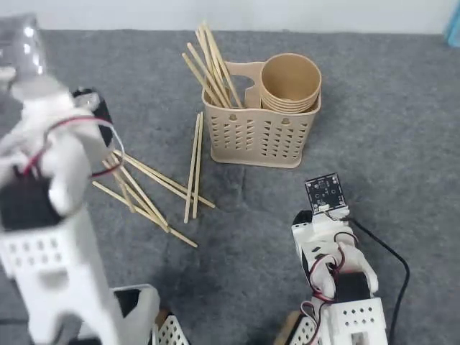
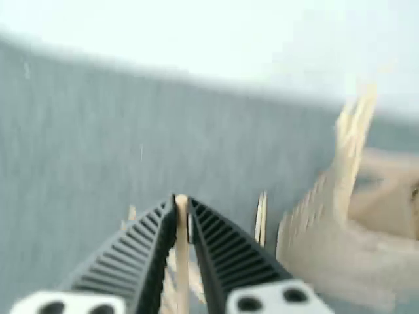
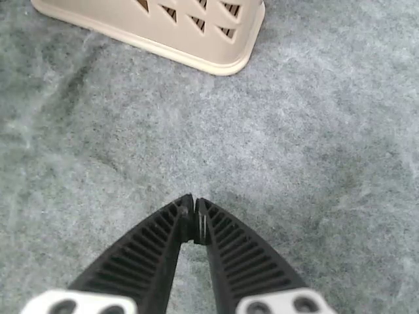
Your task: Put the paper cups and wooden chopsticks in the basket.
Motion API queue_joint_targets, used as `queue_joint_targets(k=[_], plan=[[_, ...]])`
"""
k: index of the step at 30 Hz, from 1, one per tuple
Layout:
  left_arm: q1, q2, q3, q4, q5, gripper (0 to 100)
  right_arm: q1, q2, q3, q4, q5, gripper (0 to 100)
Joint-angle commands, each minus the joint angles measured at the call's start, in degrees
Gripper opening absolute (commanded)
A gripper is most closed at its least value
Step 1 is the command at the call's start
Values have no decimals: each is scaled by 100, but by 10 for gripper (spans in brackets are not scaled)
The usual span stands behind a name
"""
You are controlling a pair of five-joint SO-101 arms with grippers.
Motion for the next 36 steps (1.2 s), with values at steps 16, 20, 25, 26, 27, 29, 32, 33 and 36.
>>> queue_joint_targets(k=[16,20,25,26,27,29,32,33,36], plan=[[1723,-3165,3609,-6435,1187,12,75,-57,114,40,-9,9],[2154,-3112,3855,-7393,1187,12,75,-57,114,40,-9,9],[2769,-2549,3811,-7455,1187,12,75,-57,114,48,-9,9],[2804,-2391,3811,-7464,1178,12,75,-57,114,48,-9,9],[2813,-2233,3811,-7464,1178,12,75,-57,114,48,-9,9],[2813,-1908,3811,-7464,1178,12,75,-57,114,48,-9,9],[2813,-1424,3820,-7464,1178,12,75,-57,114,48,-9,9],[2813,-1301,3829,-7464,1178,12,75,-57,114,48,-9,9],[2813,-905,3855,-7464,1178,12,75,-57,114,48,-9,9]])
